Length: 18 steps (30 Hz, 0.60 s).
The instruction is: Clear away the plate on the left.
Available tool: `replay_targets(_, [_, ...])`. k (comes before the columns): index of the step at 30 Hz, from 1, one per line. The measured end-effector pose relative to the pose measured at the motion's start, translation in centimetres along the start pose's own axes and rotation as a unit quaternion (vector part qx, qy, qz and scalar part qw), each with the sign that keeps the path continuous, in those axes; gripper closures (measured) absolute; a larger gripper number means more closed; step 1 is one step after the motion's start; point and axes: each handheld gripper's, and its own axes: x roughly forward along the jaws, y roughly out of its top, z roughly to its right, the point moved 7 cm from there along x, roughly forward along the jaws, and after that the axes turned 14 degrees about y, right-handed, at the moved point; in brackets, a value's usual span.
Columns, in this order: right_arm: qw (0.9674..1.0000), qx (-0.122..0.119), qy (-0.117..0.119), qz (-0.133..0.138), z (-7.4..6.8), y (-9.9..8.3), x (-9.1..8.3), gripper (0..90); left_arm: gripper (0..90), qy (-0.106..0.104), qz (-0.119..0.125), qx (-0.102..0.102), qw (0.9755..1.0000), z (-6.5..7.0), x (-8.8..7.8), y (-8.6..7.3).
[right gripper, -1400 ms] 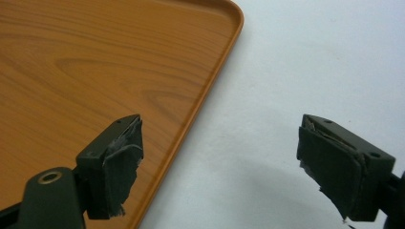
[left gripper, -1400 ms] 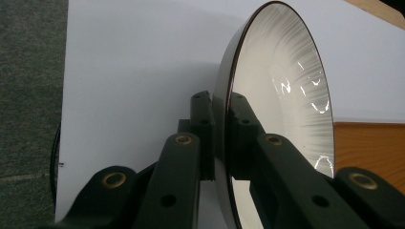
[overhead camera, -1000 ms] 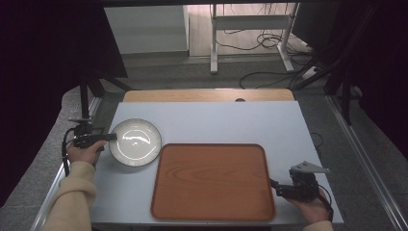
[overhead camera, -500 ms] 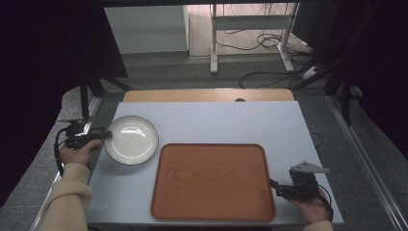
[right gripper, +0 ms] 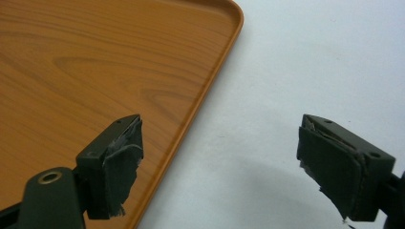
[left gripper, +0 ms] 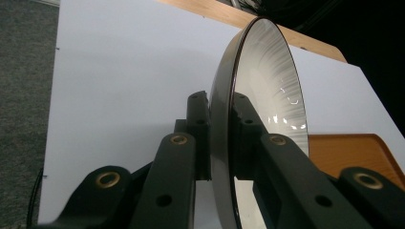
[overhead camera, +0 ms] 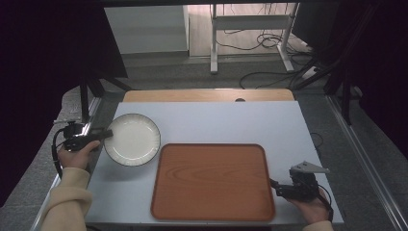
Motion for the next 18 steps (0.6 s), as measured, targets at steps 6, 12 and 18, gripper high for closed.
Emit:
replay_targets(6, [1.0,-0.001,-0.002,0.001,0.0,0.0,-0.1,16.6,81.2,-0.006,0.01,0.0,0.9999,0.5,-0.2,-0.1])
replay_targets(12, [1.0,0.001,-0.003,0.002,0.1,0.0,-0.2,16.6,81.1,-0.023,0.024,-0.004,0.9994,0.7,-1.0,-0.6])
replay_targets(18, [1.0,-0.002,-0.003,0.002,-0.1,0.0,-0.2,16.6,81.0,-0.031,0.029,0.002,0.9991,1.2,-1.8,-0.8])
